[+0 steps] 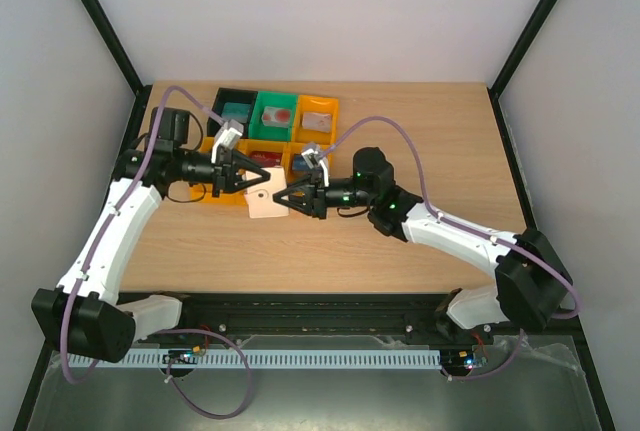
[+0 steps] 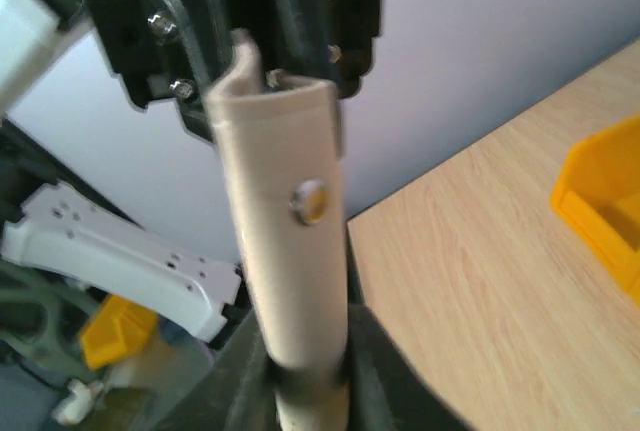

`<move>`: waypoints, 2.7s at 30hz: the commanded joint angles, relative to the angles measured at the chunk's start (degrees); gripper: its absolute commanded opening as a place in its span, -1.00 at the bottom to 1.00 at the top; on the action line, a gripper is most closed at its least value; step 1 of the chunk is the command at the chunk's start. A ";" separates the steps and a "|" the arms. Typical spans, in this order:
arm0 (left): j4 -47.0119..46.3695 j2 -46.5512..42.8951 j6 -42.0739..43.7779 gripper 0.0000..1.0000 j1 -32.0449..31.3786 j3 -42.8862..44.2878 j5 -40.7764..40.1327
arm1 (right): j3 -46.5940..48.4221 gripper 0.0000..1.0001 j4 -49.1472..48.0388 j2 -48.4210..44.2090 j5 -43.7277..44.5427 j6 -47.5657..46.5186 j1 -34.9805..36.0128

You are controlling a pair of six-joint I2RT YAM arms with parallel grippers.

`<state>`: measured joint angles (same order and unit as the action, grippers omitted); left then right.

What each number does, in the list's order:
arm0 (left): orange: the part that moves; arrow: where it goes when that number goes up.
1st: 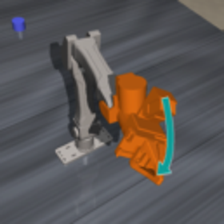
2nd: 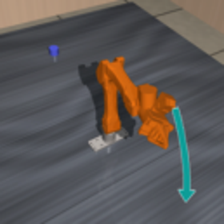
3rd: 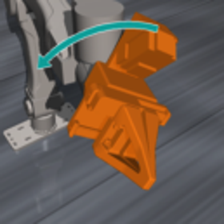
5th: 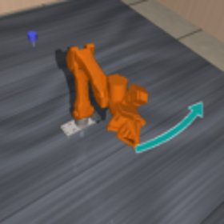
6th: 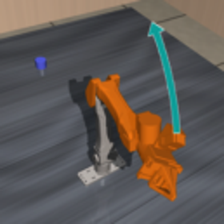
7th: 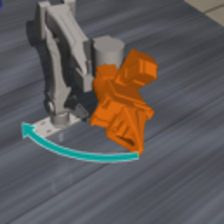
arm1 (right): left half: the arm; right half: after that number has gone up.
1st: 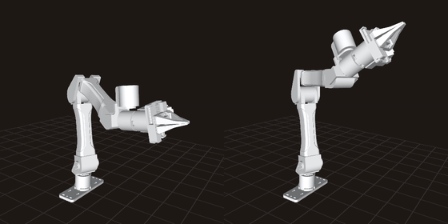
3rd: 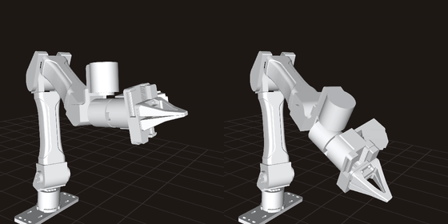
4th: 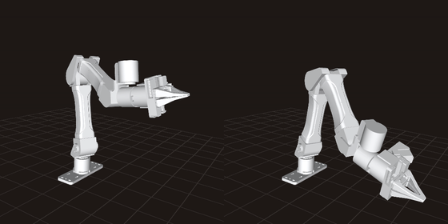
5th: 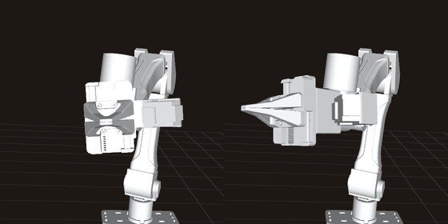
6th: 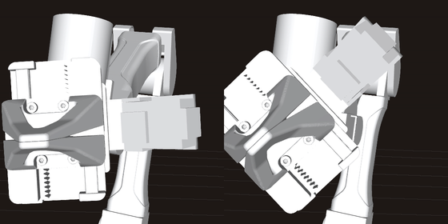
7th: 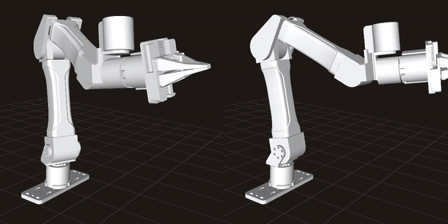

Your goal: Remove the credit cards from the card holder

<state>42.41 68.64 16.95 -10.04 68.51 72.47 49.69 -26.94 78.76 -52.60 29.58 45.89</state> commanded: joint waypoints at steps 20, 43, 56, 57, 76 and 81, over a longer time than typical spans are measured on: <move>-15.53 -3.54 -16.61 0.74 1.78 -8.44 -21.11 | 8.12 -0.97 18.93 -1.67 26.39 6.52 0.55; -26.06 -0.80 -23.33 0.80 -3.33 -15.00 -38.65 | 13.53 -0.97 23.11 5.79 31.09 8.53 4.09; -26.05 -0.96 -19.72 0.02 -4.34 -16.73 -53.39 | 14.08 -0.97 20.63 2.23 28.54 7.46 5.28; -26.13 -0.97 -19.23 -0.03 -4.37 -17.01 -55.00 | 14.07 -0.97 20.59 1.60 28.43 7.42 5.33; -27.57 -4.96 -19.80 -0.14 2.85 -19.25 -53.37 | 9.65 -0.97 25.05 -6.34 26.53 7.11 0.24; -22.79 -6.18 -13.96 0.24 3.71 -17.60 -30.21 | 13.12 -0.97 30.96 -6.84 26.13 -1.79 -0.12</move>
<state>15.27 64.14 -1.50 -6.87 49.52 23.24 60.10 -0.16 72.64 -25.69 34.87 46.06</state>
